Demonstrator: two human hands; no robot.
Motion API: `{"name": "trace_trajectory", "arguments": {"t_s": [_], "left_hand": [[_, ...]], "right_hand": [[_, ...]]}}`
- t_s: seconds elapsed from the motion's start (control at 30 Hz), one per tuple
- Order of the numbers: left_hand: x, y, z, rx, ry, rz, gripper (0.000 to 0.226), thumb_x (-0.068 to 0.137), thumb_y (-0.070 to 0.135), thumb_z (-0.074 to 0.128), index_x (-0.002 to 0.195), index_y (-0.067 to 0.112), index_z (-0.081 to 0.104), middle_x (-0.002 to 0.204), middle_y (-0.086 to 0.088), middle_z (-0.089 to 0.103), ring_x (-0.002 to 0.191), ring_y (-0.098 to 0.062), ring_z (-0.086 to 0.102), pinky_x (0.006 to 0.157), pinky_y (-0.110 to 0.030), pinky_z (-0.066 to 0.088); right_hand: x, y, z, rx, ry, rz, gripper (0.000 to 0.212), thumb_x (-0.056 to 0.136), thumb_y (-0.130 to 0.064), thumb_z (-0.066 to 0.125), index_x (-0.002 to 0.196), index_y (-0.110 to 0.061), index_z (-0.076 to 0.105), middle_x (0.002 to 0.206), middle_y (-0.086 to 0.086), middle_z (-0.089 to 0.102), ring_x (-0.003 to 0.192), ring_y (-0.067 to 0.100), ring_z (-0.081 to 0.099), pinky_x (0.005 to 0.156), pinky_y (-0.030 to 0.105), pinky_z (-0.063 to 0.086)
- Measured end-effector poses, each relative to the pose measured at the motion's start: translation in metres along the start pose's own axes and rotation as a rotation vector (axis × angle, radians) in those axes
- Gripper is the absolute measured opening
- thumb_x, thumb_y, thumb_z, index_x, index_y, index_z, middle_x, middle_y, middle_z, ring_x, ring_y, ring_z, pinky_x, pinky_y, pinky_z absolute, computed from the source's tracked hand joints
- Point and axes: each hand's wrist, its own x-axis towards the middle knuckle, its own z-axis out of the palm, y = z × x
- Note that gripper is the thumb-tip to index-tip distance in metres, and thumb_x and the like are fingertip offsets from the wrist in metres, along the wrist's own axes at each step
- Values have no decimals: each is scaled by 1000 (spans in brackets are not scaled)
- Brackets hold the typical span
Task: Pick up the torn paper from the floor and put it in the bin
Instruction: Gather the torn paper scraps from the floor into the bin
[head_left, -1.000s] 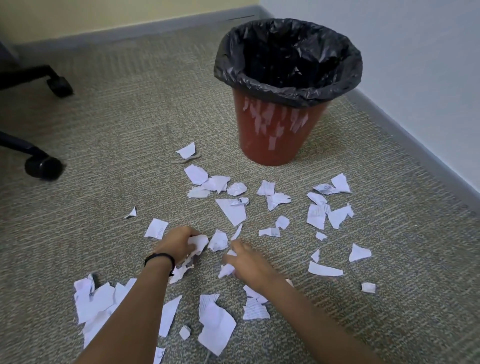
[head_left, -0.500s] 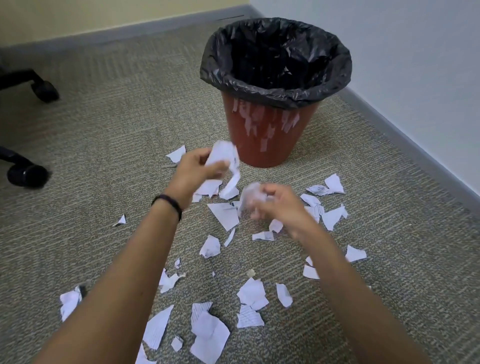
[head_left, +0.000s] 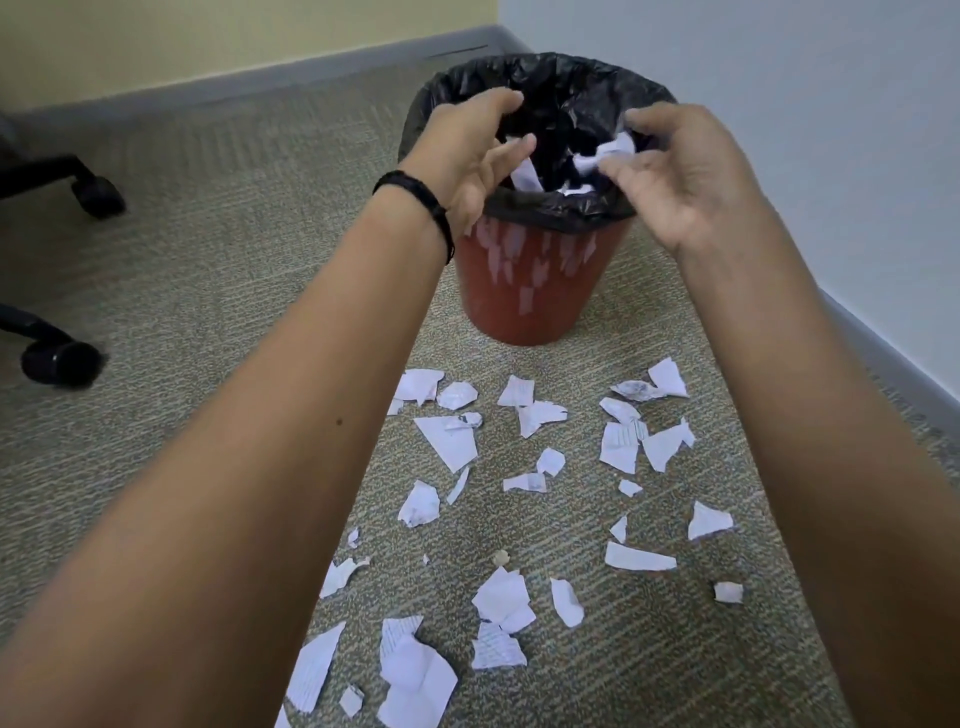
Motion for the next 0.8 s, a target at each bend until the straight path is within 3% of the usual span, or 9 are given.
{"name": "trace_trajectory", "arguments": {"t_s": [0.07, 0.13, 0.23, 0.3, 0.4, 0.47, 0.57, 0.67, 0.8], "left_hand": [[-7, 0, -3, -33, -37, 54, 27, 93, 7, 57, 118, 0, 48, 124, -22, 46, 108, -25, 60, 74, -19, 57], [-17, -2, -15, -56, -122, 147, 24, 93, 5, 55, 116, 3, 50, 108, -14, 60, 98, -18, 66, 81, -23, 57], [-34, -16, -53, 140, -227, 247, 22, 96, 9, 50, 117, 12, 55, 100, -2, 70, 82, -8, 68, 76, -22, 57], [-40, -36, -89, 352, -180, 244, 22, 96, 12, 50, 117, 14, 57, 99, 1, 71, 80, -7, 68, 74, -20, 56], [-48, -80, -152, 700, -87, 161, 27, 95, 14, 52, 120, 10, 59, 96, 6, 68, 80, -4, 64, 73, -19, 53], [-61, -112, -197, 940, -72, 105, 23, 94, 15, 54, 116, 15, 62, 100, 6, 67, 88, -7, 62, 89, -30, 52], [-96, -151, -251, 1251, -77, 43, 27, 96, 20, 52, 123, 20, 57, 124, 2, 58, 112, -15, 54, 100, -35, 43], [-135, -187, -300, 1547, -129, 7, 39, 97, 28, 49, 136, 21, 47, 144, -3, 43, 130, -23, 42, 106, -36, 35], [-192, -223, -350, 1931, -453, 198, 56, 87, 40, 46, 141, 30, 34, 147, -4, 40, 136, -29, 34, 104, -49, 41]], "right_hand": [[-6, -2, -4, -1, -53, -55, 37, 89, 9, 41, 123, -3, 48, 143, 27, 33, 132, 42, 36, 106, 46, 40], [-14, 2, -16, -50, -122, -143, 52, 91, 7, 41, 140, -7, 35, 146, 21, 34, 134, 32, 39, 105, 41, 42], [-32, 26, -40, -217, -103, -204, 30, 94, 0, 41, 117, -12, 56, 118, 8, 63, 102, 15, 66, 85, 28, 55], [-46, 57, -61, -421, -49, -123, 25, 96, -2, 40, 105, -14, 60, 103, 3, 68, 85, 10, 68, 76, 25, 56], [-68, 121, -96, -786, -96, 98, 25, 95, -3, 45, 100, -18, 63, 96, 0, 70, 80, 10, 65, 72, 31, 54], [-89, 164, -114, -988, -198, 175, 21, 94, -6, 49, 99, -19, 64, 95, -3, 67, 86, 12, 63, 76, 32, 53], [-128, 214, -123, -1243, -489, 120, 24, 93, -12, 53, 114, -18, 63, 115, 0, 62, 106, 14, 57, 93, 34, 49], [-169, 259, -121, -1465, -978, -81, 37, 94, -24, 52, 130, -23, 53, 142, 9, 40, 133, 24, 35, 111, 40, 25], [-211, 305, -117, -1671, -1489, -477, 36, 85, -24, 61, 120, -19, 56, 148, 20, 31, 143, 36, 18, 110, 63, 1]]}}
